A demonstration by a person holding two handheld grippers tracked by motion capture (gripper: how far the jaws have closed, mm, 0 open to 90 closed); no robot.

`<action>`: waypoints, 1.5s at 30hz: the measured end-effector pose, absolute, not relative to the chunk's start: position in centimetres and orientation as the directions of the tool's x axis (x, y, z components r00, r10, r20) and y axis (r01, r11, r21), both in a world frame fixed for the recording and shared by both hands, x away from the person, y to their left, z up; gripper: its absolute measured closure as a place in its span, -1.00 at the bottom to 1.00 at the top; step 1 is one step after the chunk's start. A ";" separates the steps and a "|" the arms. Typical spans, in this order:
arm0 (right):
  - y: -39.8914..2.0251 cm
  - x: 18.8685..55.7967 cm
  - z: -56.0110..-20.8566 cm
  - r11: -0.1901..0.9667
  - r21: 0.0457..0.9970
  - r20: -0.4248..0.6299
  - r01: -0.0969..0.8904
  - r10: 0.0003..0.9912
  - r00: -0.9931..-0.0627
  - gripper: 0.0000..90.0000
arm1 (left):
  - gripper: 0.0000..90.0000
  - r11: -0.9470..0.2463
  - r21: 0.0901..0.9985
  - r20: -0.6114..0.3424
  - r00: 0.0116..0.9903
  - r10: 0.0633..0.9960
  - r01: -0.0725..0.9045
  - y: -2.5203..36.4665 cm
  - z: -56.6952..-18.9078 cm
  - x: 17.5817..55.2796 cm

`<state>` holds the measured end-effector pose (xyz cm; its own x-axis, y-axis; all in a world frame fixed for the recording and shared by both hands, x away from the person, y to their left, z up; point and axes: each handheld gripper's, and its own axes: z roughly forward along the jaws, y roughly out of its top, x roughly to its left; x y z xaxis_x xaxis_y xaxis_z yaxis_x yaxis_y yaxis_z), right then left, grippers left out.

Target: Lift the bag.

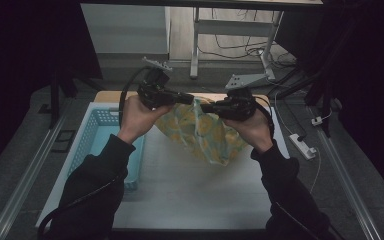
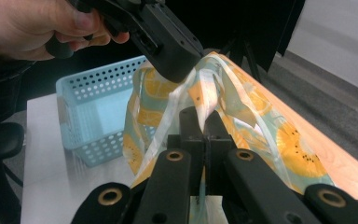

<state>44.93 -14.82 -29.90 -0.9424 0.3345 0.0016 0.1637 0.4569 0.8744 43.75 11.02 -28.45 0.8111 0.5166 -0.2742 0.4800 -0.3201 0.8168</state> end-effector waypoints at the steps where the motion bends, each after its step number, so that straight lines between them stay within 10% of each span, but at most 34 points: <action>1: -14.8 45.0 -29.5 0.454 0.876 0.000 0.163 0.337 -0.942 1.00 | 0.99 -0.319 0.820 -0.269 0.812 0.519 0.475 11.1 -28.1 43.8; 31: -14.8 45.1 -22.2 0.396 0.914 -0.077 0.091 0.389 -0.918 1.00 | 0.99 -0.200 0.902 -0.221 0.808 0.546 0.382 11.6 -22.3 44.0; 45: -14.4 46.0 -24.7 0.421 0.899 -0.061 0.121 0.395 -0.917 1.00 | 0.99 -0.231 0.890 -0.212 0.805 0.554 0.393 11.2 -25.0 45.0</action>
